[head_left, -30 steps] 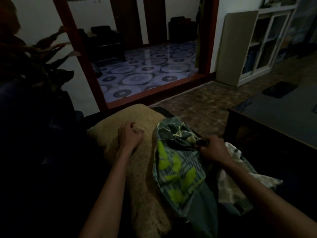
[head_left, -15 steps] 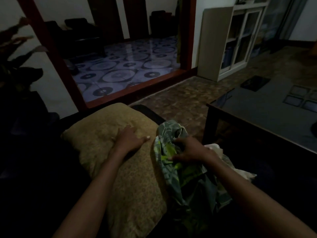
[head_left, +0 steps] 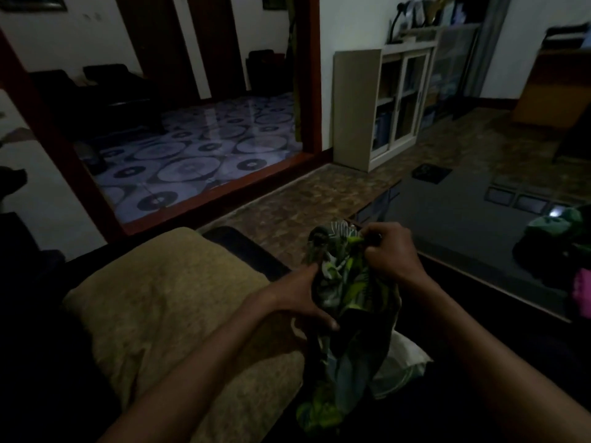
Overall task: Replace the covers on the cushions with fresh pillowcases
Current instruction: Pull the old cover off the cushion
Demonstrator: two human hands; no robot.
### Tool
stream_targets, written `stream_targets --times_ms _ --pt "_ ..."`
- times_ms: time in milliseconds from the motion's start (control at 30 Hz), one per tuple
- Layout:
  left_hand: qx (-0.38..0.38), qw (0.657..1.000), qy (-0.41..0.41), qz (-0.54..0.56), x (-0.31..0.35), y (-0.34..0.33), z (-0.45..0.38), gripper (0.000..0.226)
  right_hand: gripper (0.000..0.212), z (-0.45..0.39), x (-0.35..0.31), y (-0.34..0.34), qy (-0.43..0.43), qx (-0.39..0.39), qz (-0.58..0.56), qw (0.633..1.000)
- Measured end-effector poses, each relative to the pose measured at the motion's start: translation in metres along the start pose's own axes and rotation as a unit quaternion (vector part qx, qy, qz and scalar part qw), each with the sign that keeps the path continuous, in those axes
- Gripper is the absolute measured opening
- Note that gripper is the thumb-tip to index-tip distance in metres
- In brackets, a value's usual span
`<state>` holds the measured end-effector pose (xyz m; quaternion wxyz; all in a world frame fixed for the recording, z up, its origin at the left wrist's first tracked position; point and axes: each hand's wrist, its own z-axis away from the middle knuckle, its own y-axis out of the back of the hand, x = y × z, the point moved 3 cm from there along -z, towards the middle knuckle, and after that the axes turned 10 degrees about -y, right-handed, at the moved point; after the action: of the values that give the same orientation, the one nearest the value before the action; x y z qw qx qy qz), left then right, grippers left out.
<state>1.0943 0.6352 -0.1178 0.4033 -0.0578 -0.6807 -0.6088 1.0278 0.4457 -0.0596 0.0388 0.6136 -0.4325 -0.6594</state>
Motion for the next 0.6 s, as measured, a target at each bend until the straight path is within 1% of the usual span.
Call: stream_targets --times_ms 67,100,133,200,233,267,300,333,400,433,467,500,533,600 --pt "0.044 0.999 -0.002 -0.01 0.002 -0.018 -0.021 0.083 0.033 -0.006 0.002 0.021 0.007 0.026 -0.015 1.0" --pt "0.086 0.996 -0.004 0.009 0.007 -0.022 -0.029 0.065 0.032 -0.01 0.005 0.031 0.008 0.032 -0.027 0.999" --pt "0.129 0.991 -0.004 0.033 0.01 -0.024 -0.035 0.05 0.028 -0.015 0.01 0.037 0.008 0.029 -0.042 0.999" --pt "0.201 0.977 -0.012 0.072 0.018 -0.021 -0.042 0.021 0.017 -0.021 0.022 0.041 0.006 -0.003 -0.075 0.997" --pt "0.224 0.97 -0.009 0.088 0.022 -0.016 -0.045 0.018 0.015 -0.022 0.029 0.04 0.007 -0.022 -0.089 0.996" --pt "0.246 0.963 0.006 0.107 0.021 -0.01 -0.049 0.019 0.019 -0.024 0.035 0.038 0.008 -0.047 -0.102 0.994" --pt "0.267 0.956 0.028 0.121 0.019 -0.003 -0.053 0.016 0.032 -0.025 0.04 0.036 0.003 -0.077 -0.11 0.991" --pt "0.287 0.947 0.046 0.134 0.018 0.005 -0.057 0.015 0.05 -0.026 0.047 0.033 -0.006 -0.109 -0.109 0.988" --pt "0.323 0.934 0.065 0.142 0.022 0.021 -0.066 0.024 0.086 -0.028 0.055 0.027 -0.004 -0.152 -0.087 0.985" --pt "0.332 0.931 0.059 0.142 0.026 0.028 -0.071 0.028 0.095 -0.028 0.057 0.023 0.013 -0.161 -0.082 0.983" --pt "0.335 0.932 0.038 0.135 0.032 0.034 -0.077 0.033 0.097 -0.03 0.058 0.02 0.04 -0.159 -0.085 0.983" --pt "0.333 0.935 0.007 0.121 0.04 0.039 -0.083 0.036 0.091 -0.032 0.06 0.018 0.067 -0.147 -0.094 0.982" --pt "0.324 0.939 -0.029 0.109 0.047 0.043 -0.089 0.037 0.079 -0.036 0.06 0.019 0.085 -0.125 -0.109 0.983" --pt "0.308 0.941 -0.102 0.096 0.064 0.052 -0.097 0.042 0.056 -0.047 0.063 0.031 0.075 -0.061 -0.131 0.987"
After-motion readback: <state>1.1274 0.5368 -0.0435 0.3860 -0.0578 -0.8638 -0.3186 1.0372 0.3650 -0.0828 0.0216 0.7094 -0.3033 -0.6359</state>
